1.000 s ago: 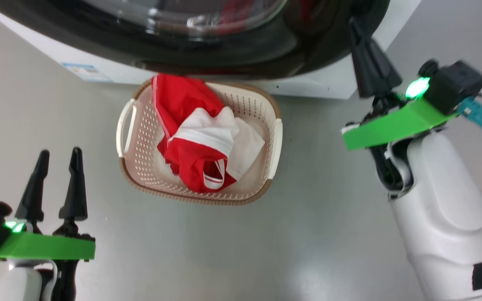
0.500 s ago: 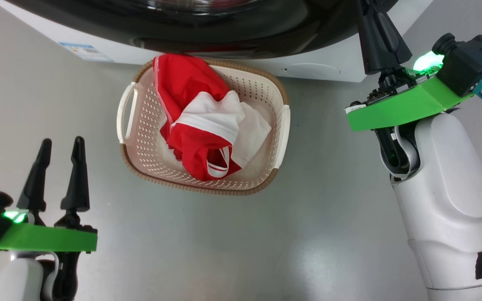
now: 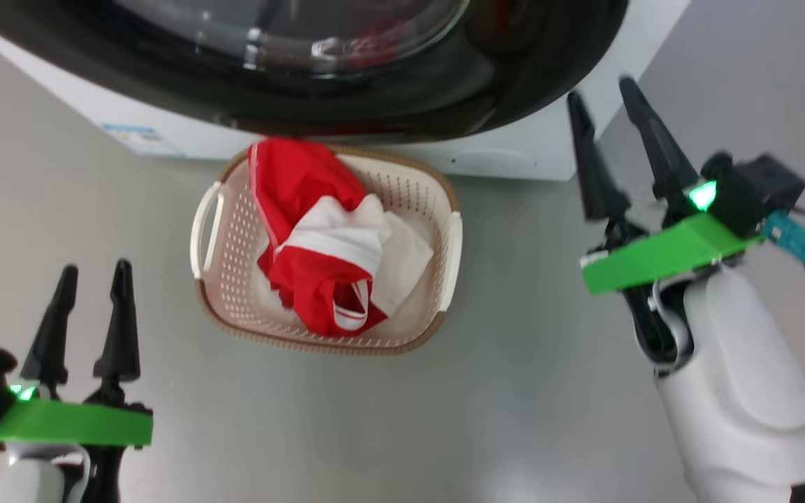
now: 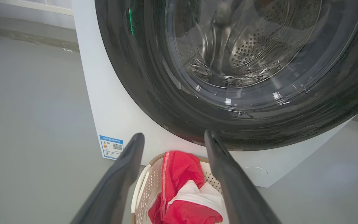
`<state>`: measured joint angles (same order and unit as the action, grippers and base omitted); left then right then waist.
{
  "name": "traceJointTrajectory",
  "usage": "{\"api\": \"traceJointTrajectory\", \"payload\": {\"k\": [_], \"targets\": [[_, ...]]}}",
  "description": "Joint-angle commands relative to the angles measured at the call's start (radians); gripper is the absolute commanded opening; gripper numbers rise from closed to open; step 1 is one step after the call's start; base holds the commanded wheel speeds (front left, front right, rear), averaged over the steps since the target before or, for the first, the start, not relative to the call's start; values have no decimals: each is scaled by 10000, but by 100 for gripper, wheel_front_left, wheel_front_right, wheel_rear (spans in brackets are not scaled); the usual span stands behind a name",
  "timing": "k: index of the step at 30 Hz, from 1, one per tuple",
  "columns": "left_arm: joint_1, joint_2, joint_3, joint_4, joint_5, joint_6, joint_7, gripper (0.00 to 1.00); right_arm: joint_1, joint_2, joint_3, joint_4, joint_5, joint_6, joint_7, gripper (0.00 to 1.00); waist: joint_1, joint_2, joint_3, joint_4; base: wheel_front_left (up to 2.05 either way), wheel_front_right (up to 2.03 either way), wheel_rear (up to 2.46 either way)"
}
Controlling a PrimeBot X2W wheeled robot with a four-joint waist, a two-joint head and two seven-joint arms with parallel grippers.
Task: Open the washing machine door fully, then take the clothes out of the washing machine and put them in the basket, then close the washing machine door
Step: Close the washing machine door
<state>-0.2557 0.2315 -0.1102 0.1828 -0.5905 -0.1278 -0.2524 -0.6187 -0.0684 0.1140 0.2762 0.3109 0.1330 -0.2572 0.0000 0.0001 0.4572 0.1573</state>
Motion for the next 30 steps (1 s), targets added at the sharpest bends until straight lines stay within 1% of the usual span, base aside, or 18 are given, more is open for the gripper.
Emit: {"api": "traceJointTrajectory", "payload": {"k": [1, 15, 30], "targets": [[173, 446, 421, -140, 163, -29, -93, 100, 314, 181, 172, -229, 14, -23, -46, 100, 0, -1, -422, -286, 0, 0, 0], [1243, 369, 950, -315, 624, -29, -93, 100, 2466, 181, -54, -176, -123, -23, -46, 100, 0, -1, -1964, -1109, 0, 0, 0], [1902, 413, 986, -555, 588, -29, -93, 100, 3678, 148, -263, -120, -314, -23, -46, 100, 0, -1, -2712, -1646, 0, 0, 0]]}}
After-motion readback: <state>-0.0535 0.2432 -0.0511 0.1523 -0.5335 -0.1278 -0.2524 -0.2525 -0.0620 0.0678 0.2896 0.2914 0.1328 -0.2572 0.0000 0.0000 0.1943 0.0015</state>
